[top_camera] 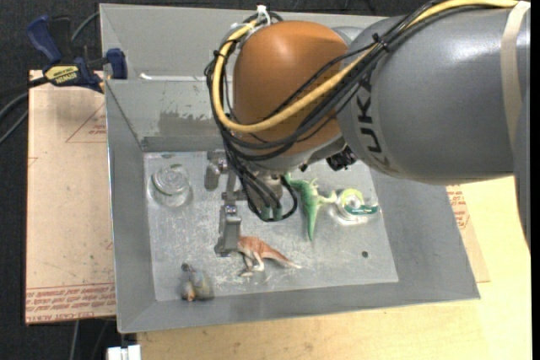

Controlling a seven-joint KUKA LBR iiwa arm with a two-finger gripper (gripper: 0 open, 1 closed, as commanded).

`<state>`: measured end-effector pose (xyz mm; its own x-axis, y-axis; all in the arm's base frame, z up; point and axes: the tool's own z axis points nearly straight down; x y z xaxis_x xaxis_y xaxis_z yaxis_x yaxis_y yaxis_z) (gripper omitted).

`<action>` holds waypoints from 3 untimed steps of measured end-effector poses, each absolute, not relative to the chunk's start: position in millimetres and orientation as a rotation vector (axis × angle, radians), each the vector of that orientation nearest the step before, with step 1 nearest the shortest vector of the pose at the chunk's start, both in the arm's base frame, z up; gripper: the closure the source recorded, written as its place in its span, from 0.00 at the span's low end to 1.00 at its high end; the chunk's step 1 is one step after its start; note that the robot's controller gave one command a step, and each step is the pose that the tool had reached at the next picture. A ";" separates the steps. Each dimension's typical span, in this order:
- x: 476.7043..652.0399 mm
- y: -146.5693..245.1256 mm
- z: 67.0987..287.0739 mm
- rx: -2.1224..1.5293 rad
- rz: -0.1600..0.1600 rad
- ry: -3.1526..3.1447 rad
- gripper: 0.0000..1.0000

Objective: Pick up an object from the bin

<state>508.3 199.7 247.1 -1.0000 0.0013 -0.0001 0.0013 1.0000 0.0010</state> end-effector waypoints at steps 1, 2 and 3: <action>508.3 199.7 247.1 0.002 0.002 3.142 0.00; 494.6 173.1 208.1 -0.257 0.005 3.126 0.00; 498.2 173.4 162.8 -0.345 0.002 3.125 0.00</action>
Offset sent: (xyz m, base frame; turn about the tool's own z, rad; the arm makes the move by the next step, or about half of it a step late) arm -0.0203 -0.0416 -0.0577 -0.2312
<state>498.2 173.4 162.8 -0.9759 -0.2182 0.0027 -0.2182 0.9759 0.0016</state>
